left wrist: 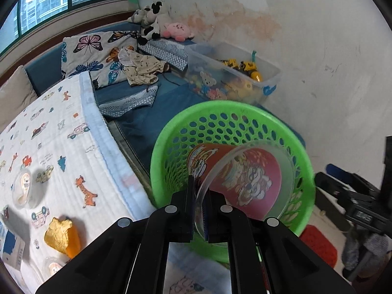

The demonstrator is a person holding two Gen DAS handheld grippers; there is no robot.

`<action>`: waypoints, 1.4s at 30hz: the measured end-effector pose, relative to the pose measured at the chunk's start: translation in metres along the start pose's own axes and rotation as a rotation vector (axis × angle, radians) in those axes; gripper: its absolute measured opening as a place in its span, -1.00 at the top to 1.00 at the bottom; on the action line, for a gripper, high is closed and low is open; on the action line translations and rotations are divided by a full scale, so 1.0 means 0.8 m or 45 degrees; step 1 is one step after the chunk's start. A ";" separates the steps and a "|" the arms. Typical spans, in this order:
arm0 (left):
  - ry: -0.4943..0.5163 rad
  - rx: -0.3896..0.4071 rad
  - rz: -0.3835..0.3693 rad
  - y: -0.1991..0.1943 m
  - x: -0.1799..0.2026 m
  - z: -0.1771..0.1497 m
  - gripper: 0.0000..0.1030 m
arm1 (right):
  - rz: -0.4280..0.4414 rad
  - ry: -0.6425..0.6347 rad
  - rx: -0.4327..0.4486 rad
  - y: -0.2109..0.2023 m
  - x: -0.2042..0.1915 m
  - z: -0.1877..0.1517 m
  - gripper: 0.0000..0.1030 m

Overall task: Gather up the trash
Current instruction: 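Drop the snack bag into the basket with the right gripper while the left drops the red cup in, then grasp the orange bread piece with the right gripper while the left moves toward the jelly cup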

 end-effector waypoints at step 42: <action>-0.379 0.225 0.234 -0.214 -0.191 -0.169 -0.03 | 0.347 -0.350 -0.047 -0.033 -0.235 -0.056 -0.56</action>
Point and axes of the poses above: each gripper's, at about its wrist camera, not at the fingertips, and y roughly the way its jaws point, x to its right, z to its top, the point moved 8 cm from there along y, roughly the way its jaws point, and after that the axes turned 10 degrees about -z, right-handed, at the moved point
